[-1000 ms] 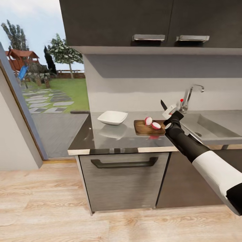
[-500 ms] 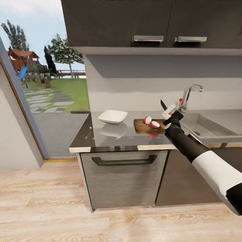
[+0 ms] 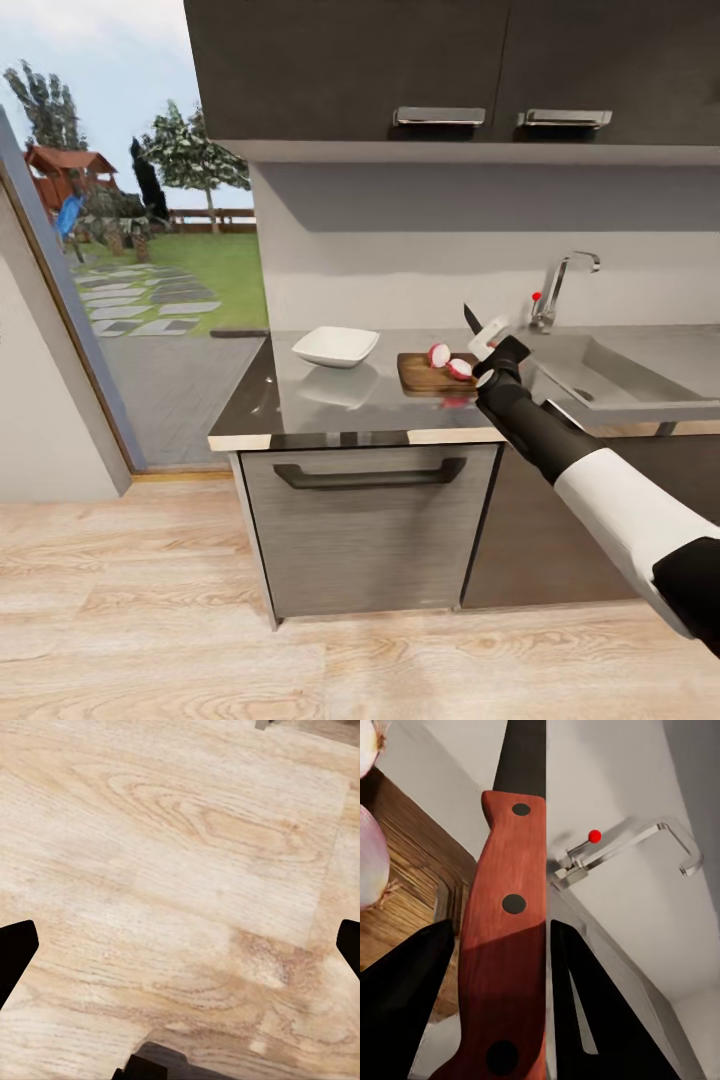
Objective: In the kitchen, take the Vidalia onion out of the sink, dice it on the chopping board with the paring knife, put the diced onion into the bowl on the countertop, then place both the paring knife and the chopping board into the sink.
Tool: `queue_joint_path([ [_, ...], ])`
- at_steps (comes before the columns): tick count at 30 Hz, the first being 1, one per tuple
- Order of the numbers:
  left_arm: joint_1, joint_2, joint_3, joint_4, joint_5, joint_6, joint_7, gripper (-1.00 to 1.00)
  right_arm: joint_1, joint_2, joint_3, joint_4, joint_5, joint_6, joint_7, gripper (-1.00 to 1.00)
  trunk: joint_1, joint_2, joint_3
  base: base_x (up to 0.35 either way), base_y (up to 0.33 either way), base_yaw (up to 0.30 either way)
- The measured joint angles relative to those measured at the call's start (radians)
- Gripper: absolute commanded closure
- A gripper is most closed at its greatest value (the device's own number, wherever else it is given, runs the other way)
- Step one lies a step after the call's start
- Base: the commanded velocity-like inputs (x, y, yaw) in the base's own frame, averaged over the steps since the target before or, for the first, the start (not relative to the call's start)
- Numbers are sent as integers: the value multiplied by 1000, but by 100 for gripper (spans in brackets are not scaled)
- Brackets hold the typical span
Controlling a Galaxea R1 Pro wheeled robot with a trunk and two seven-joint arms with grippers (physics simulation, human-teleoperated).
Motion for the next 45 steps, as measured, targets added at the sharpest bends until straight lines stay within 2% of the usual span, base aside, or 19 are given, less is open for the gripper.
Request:
queue_joint_path([
  [7,0,0,0,0,0,1,0,-100,0,59,0,82,3,-50,-5,100,0,0,0,0,0,0],
  [10,0,0,0,0,0,1,0,-100,0,83,0,136,4,-89,-30,100,0,0,0,0,0,0],
  [13,0,0,0,1,0,1,0,-100,0,93,1,155,4,-103,-65,100,0,0,0,0,0,0],
  [18,1,-1,0,1,0,1,0,-100,0,98,1,164,3,-107,-84,100,0,0,0,0,0,0],
  [41,0,-5,0,2,0,1,0,-100,0,99,3,166,3,-106,-87,100,0,0,0,0,0,0],
  [45,0,-5,0,2,0,1,-1,-100,0,108,3,173,3,-106,-87,100,0,0,0,0,0,0],
])
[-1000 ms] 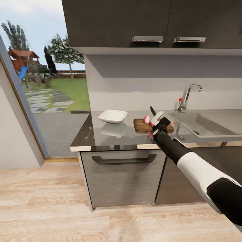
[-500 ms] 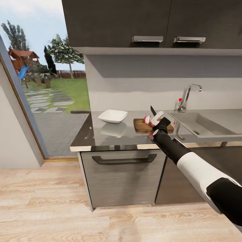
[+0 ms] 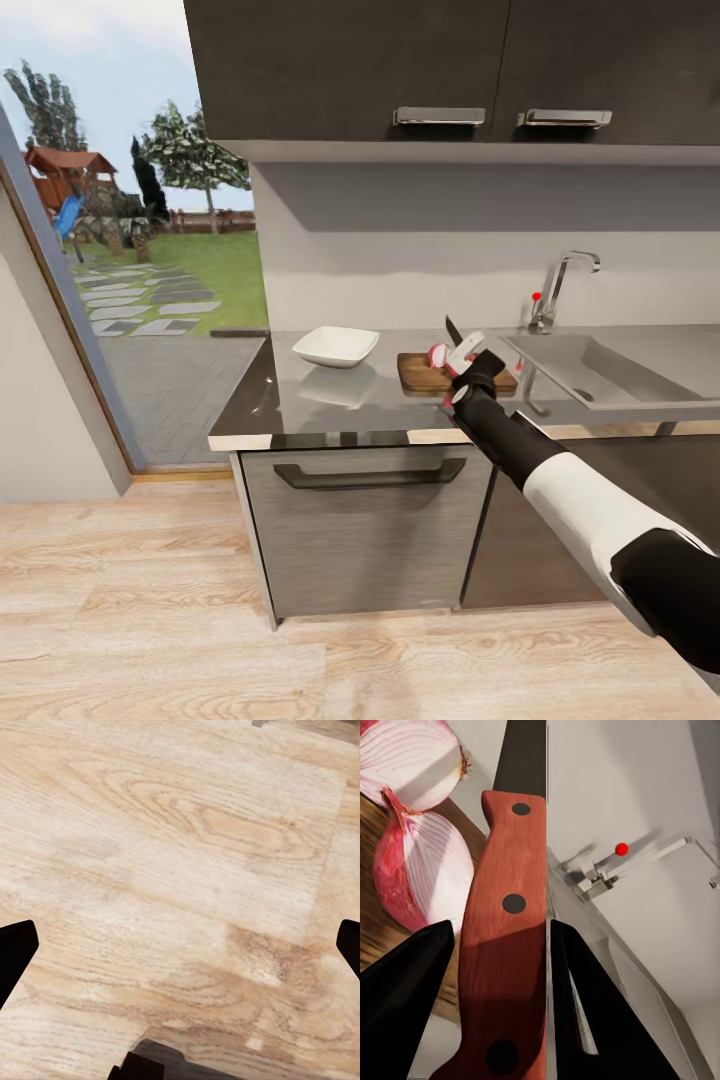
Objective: In the kitchen, take the Vidalia onion out of the sink, dice it on the chopping board with the paring knife, put the diced onion into the bowl on the countertop, then place both the paring knife and the chopping board into the sink.
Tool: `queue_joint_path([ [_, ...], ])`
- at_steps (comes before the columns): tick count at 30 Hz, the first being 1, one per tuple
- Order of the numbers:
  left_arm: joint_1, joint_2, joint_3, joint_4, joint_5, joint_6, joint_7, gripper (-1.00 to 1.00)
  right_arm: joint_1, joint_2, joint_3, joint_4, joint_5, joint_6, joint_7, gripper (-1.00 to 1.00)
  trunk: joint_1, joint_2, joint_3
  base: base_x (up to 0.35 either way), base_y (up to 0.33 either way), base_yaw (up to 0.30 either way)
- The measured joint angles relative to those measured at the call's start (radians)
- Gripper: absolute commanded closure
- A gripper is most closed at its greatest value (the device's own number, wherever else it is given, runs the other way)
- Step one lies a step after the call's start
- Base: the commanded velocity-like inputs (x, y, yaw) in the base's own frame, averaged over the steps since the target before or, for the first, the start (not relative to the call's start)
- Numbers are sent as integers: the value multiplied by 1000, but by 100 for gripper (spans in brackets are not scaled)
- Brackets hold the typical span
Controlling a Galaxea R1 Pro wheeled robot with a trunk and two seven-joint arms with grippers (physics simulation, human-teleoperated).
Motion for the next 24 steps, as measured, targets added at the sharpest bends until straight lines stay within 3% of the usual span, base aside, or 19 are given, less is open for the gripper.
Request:
queue_joint_path([
  [8,0,0,0,0,0,0,-1,-100,0,33,0,55,2,-1,-13,100,0,0,0,0,0,0],
  [18,0,0,0,0,-1,0,-1,-100,0,40,3,73,2,-1,-28,100,0,0,0,0,0,0],
  [24,0,0,0,0,-1,0,-1,-100,0,41,42,76,1,-3,-29,100,0,0,0,0,0,0],
])
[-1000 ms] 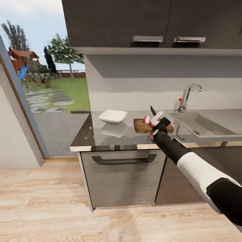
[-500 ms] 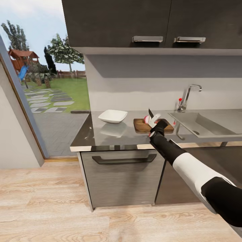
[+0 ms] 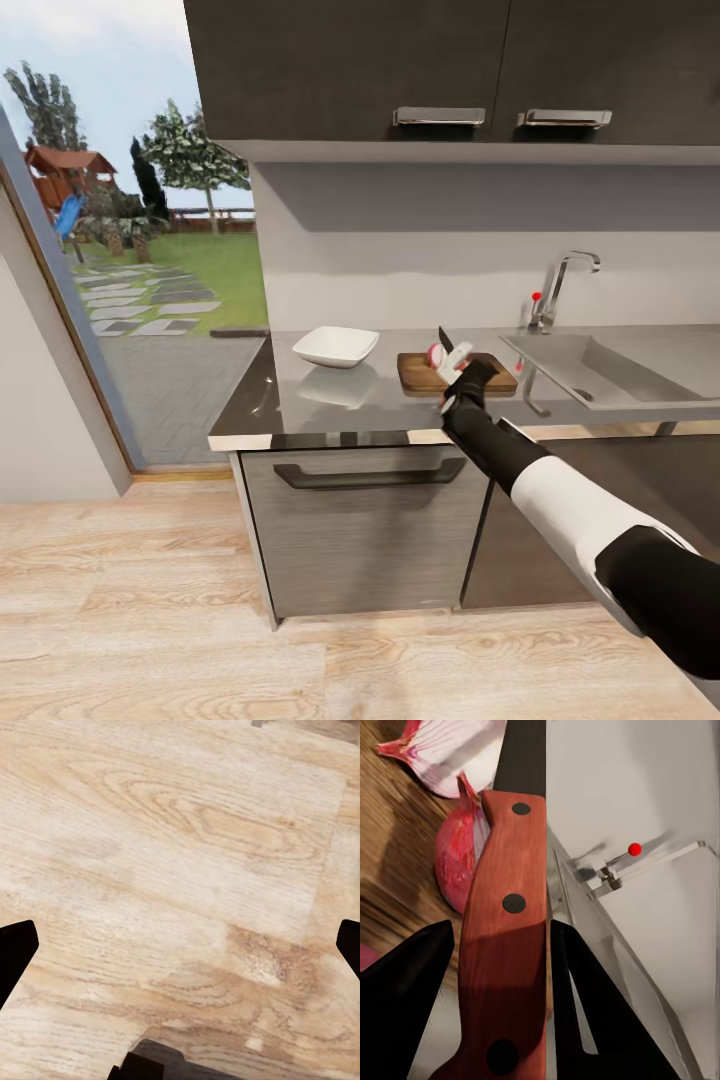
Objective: In the kitchen, take the Vidalia onion out of the sink, dice it on the chopping board with the paring knife, put the diced onion into the bowl on the countertop, then place both the paring knife and the chopping board into the sink.
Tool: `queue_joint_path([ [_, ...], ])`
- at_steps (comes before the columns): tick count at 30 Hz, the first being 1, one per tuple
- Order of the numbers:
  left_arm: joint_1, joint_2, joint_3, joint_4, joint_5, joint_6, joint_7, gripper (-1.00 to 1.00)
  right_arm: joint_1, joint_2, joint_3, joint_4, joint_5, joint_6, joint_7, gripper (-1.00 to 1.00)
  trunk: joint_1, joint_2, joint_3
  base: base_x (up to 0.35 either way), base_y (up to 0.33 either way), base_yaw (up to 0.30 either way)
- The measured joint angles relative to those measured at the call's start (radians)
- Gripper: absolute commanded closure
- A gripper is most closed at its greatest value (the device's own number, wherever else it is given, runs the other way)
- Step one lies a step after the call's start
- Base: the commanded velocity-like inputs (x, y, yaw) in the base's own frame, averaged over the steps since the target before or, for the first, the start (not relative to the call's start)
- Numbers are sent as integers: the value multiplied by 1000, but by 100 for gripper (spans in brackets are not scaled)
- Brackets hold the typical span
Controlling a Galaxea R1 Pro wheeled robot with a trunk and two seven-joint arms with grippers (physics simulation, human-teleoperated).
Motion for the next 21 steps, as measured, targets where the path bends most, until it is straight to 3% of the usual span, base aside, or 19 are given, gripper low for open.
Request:
queue_joint_path([
  [6,0,0,0,0,0,0,0,-100,0,0,22,0,0,0,-1,100,0,0,0,0,0,0],
  [21,0,-1,0,0,0,0,0,-100,0,-1,25,0,0,0,-1,100,0,0,0,0,0,0],
])
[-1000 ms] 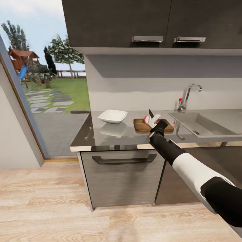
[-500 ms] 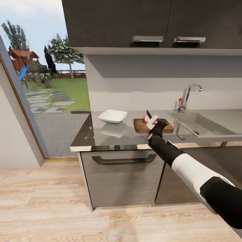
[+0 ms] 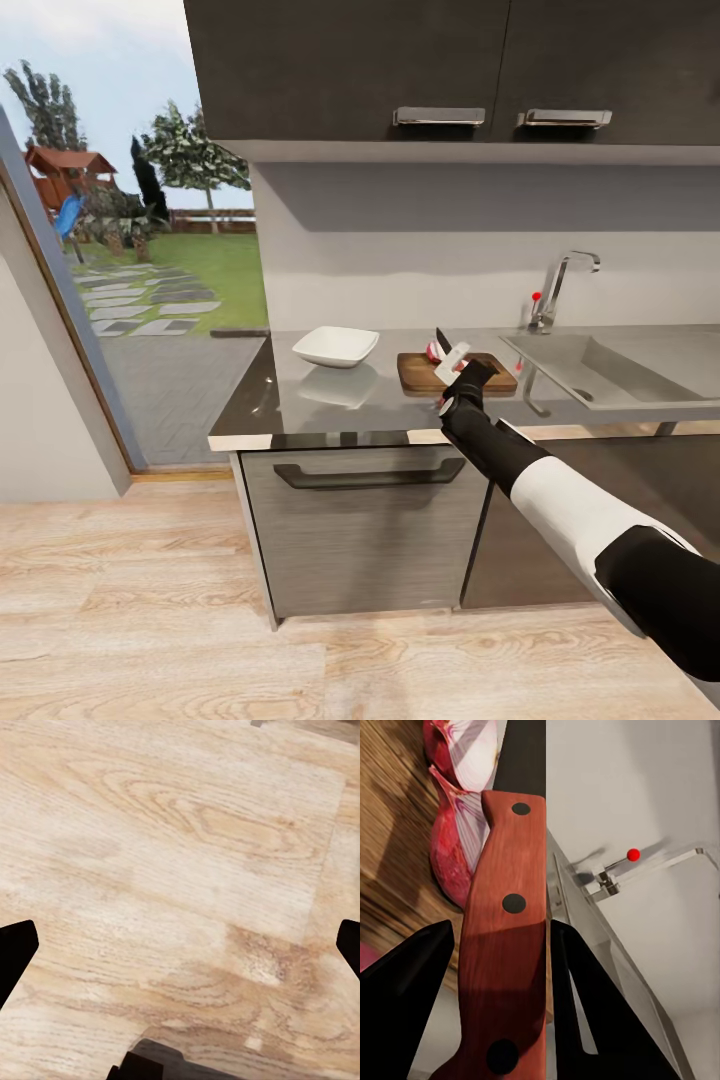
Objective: In the kitchen, take the Vidalia onion out of the sink, dice it on the chopping board with the paring knife, put the diced onion into the bowl on the countertop, then place both the paring knife and the chopping board into the sink.
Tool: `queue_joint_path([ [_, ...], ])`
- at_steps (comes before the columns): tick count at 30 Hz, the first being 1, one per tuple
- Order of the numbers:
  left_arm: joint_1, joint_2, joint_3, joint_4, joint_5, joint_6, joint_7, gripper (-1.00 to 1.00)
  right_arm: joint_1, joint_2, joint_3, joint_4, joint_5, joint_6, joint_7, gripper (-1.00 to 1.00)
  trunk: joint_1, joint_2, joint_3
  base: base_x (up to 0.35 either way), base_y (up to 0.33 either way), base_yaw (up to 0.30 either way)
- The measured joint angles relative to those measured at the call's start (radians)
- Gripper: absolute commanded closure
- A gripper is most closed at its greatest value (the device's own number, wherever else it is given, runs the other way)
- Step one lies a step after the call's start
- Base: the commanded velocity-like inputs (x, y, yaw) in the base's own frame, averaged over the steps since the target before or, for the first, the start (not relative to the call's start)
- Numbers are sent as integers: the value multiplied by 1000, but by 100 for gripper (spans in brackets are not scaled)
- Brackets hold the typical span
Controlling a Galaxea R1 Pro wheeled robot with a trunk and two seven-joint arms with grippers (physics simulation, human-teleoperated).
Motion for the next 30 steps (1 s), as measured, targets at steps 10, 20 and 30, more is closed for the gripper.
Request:
queue_joint_path([
  [10,0,0,0,0,0,0,0,-100,0,0,0,0,0,0,0,100,0,0,0,0,0,0],
  [20,0,-1,0,0,0,1,0,-100,0,0,0,0,0,0,0,100,0,0,0,0,0,0],
  [30,0,-4,0,0,-1,1,-1,-100,0,0,0,0,0,0,0,100,0,0,0,0,0,0],
])
